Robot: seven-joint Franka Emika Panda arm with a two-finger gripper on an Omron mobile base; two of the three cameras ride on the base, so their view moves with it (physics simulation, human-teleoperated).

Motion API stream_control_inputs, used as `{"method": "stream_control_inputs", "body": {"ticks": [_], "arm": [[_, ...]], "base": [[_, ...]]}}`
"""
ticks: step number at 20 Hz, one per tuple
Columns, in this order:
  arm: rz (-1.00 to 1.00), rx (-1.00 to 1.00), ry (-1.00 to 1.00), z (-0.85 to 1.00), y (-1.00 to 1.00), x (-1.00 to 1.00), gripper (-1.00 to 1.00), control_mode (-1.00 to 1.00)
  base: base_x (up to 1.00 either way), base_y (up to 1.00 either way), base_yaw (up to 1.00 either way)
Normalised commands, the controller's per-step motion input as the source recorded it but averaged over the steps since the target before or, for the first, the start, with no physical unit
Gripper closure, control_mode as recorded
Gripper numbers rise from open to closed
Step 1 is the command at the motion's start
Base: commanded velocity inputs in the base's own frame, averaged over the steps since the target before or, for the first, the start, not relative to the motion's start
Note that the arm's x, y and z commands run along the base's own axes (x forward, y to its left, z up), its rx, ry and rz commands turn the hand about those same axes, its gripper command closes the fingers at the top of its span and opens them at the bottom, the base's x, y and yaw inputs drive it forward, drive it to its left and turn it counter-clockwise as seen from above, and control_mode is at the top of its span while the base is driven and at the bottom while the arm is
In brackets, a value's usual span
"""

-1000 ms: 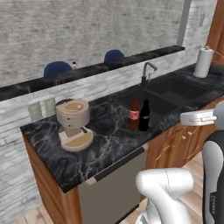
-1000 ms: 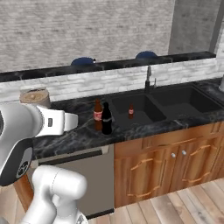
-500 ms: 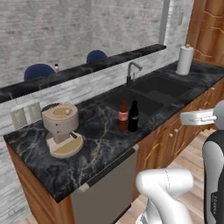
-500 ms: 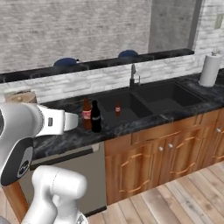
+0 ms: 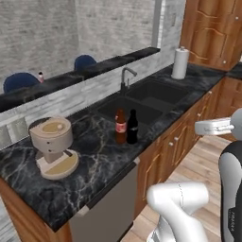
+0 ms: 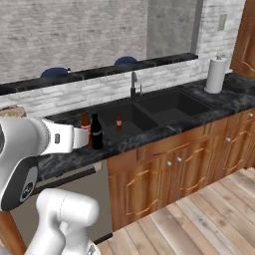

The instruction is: Place the large bottle from the dining counter next to the other large bottle outside the sink, and place the small bottle from the dining counter next to the other small bottle inside the sink.

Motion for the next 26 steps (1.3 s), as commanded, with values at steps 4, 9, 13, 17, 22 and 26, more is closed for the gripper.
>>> {"method": "stream_control_inputs", "body": {"ticks": [4,9,13,17,22,26], "arm": [[0.00,0.00,0.00,0.00,0.00,0.00,-1.00,1.00],[0.00,0.00,0.00,0.00,0.00,0.00,-1.00,1.00],[0.00,0.00,0.00,0.00,0.00,0.00,-1.00,1.00],[0.00,0.00,0.00,0.00,0.00,0.00,-1.00,1.00],[0.00,0.00,0.00,0.00,0.00,0.00,-1.00,1.00],[0.00,0.00,0.00,0.00,0.00,0.00,-1.00,1.00]], "base": [[0.00,0.02,-0.25],[-0.01,0.00,-0.24],[-0.03,0.00,-0.24],[-0.01,0.00,-0.24],[0.00,0.00,-0.24],[0.00,0.00,-0.24]]}}
